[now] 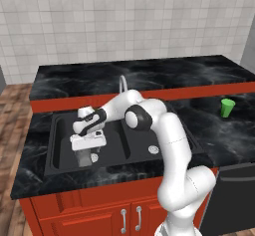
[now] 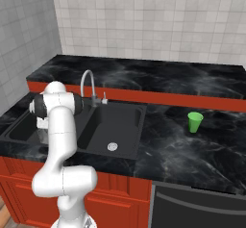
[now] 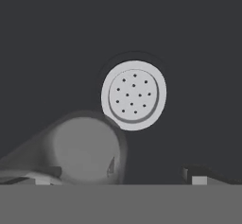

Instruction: Move any existing items from the left basin to the right basin for drying. Then move the cup from the counter to the left basin of the sink for washing.

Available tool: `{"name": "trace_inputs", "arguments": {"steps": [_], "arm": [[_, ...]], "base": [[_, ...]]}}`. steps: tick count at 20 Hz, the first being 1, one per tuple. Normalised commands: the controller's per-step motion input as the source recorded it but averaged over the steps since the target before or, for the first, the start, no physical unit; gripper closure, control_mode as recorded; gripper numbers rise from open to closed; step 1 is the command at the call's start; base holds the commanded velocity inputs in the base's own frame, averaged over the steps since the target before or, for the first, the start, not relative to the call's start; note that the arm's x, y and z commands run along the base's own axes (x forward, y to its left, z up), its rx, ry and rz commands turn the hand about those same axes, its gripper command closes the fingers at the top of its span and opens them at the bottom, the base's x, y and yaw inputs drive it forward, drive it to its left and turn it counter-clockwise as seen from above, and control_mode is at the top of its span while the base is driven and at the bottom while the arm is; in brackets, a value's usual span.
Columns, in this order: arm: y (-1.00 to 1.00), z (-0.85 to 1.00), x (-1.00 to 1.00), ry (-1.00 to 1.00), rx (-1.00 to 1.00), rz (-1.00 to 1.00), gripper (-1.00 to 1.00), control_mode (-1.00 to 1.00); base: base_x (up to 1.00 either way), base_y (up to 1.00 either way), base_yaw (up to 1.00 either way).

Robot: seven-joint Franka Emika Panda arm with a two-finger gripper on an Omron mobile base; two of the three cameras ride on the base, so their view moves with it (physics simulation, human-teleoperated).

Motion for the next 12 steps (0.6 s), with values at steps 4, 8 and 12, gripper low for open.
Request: {"name": "trace_inputs", "arguments": {"steps": [4, 8, 12], "arm": [[0.0, -0.2, -0.2, 0.0, 0.0, 0.0, -1.0, -1.0], [0.0, -0.22, -0.18, 0.0, 0.0, 0.0, 1.0, -1.0], [0.0, -0.05, -0.02, 0.03, 0.0, 0.0, 1.0, -1.0]], "base": [[0.0, 0.0, 0.0], [0.0, 0.0, 0.0], [0.0, 0.0, 0.0]]}}
